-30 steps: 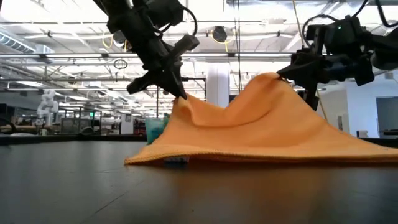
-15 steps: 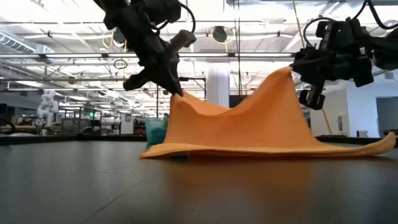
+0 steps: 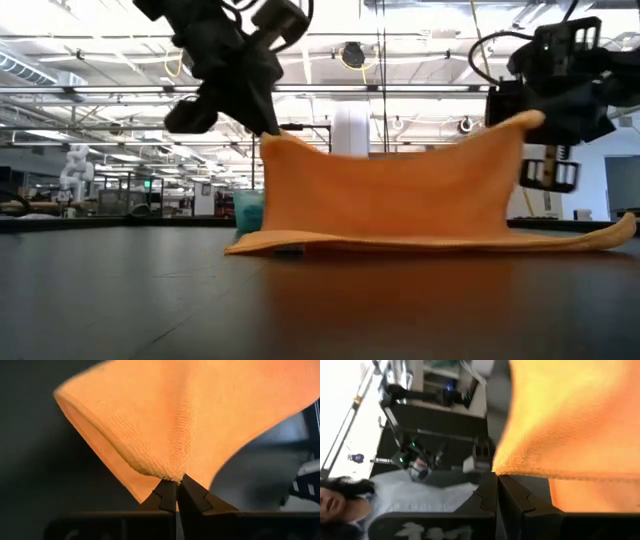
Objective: Fold microfiber towels
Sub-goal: Fold the orange microfiber towel
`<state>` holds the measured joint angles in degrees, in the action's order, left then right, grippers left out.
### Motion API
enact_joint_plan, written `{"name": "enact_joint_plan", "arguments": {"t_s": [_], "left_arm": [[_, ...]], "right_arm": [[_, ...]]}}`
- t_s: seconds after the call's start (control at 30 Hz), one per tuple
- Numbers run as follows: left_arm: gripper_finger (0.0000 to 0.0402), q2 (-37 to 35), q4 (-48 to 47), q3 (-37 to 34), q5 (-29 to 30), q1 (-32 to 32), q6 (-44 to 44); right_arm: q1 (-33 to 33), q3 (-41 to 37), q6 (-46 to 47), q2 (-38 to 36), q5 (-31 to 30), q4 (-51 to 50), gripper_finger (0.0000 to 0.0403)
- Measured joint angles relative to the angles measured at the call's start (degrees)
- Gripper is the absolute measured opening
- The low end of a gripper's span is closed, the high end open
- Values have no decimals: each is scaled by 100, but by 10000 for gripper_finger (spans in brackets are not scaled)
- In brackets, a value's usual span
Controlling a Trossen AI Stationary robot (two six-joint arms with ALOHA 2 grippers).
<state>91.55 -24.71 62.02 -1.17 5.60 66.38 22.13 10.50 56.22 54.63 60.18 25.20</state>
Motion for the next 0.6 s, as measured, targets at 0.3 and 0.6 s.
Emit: {"name": "enact_joint_plan", "arguments": {"t_s": [0.3,0.6], "left_arm": [[7,1,211,0,192,638,812],[4,610,418,-4,151,1075,1046]], "right_arm": [[-843,0,-32,0,-260,-991,0],[-1186,0,-8,0,-675,-1144,0]]}}
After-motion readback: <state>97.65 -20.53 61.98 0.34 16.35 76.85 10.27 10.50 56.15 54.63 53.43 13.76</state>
